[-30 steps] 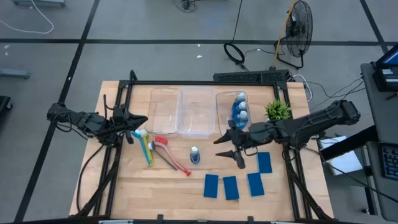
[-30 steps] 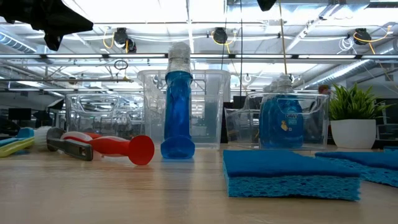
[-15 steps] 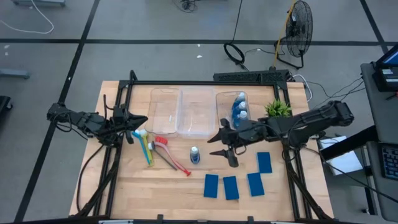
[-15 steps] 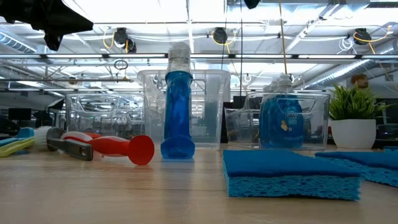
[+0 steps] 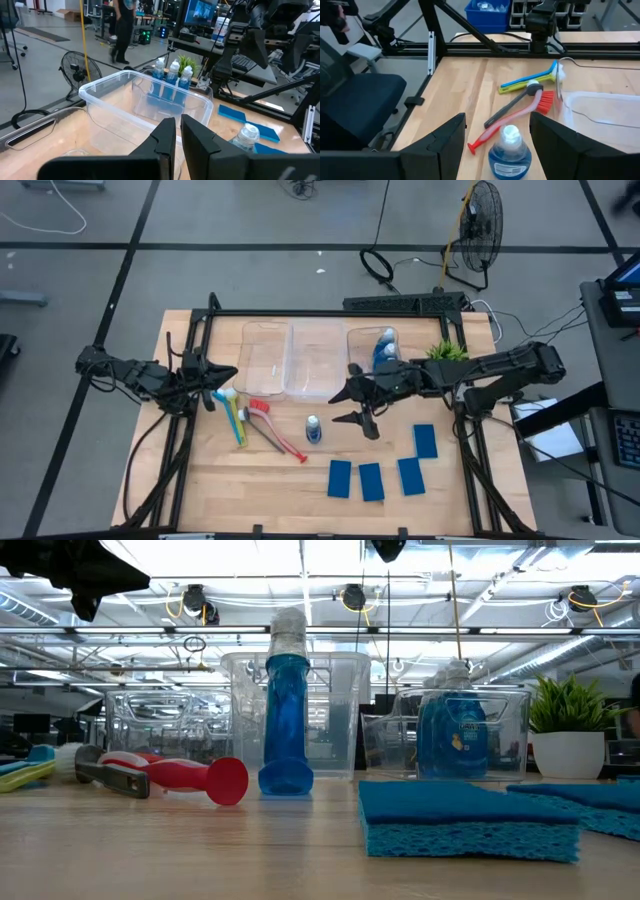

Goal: Pick & Place Kitchen Sink Supplies
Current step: Put the blue dishwashing liquid bottle into the right transparent bin

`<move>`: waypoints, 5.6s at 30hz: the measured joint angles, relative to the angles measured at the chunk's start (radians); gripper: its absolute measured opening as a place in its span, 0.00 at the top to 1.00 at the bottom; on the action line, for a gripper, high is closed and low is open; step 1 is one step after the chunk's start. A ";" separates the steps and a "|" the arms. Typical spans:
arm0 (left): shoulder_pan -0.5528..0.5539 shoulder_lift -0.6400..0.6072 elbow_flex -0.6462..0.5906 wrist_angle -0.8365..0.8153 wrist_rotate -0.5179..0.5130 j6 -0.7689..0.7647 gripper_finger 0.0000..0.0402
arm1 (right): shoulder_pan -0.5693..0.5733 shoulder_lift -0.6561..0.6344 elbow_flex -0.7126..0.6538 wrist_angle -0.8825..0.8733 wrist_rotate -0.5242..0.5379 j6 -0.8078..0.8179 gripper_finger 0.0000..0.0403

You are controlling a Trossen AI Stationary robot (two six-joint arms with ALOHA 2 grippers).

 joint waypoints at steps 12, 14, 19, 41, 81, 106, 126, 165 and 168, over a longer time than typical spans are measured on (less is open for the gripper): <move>0.000 0.000 0.000 -0.001 0.000 -0.005 0.92 | -0.030 0.126 0.016 0.023 -0.078 0.026 0.48; 0.000 0.000 0.000 -0.001 0.000 -0.004 0.92 | -0.041 0.143 0.034 0.025 -0.078 0.026 0.48; 0.000 0.000 0.000 -0.007 0.000 -0.002 0.92 | -0.061 0.151 0.047 0.038 -0.078 0.027 0.48; 0.000 0.000 0.000 -0.024 0.000 -0.003 0.92 | -0.077 0.369 0.048 0.165 -0.103 0.025 0.48; 0.000 0.000 0.000 -0.027 0.001 -0.003 0.92 | -0.044 0.385 0.042 0.189 -0.054 0.001 0.67; 0.000 0.000 0.000 -0.030 0.000 -0.007 0.92 | -0.037 0.102 0.045 0.207 -0.051 0.035 0.68; 0.000 0.000 0.000 -0.029 0.000 -0.006 0.92 | -0.037 -0.012 0.045 0.155 -0.049 0.053 0.68; 0.000 0.000 0.000 -0.030 0.000 -0.010 0.92 | -0.037 -0.185 0.046 -0.053 0.587 0.301 0.68; 0.000 0.000 0.000 -0.030 0.000 -0.012 0.92 | -0.037 -0.212 0.046 -0.105 0.670 0.320 0.68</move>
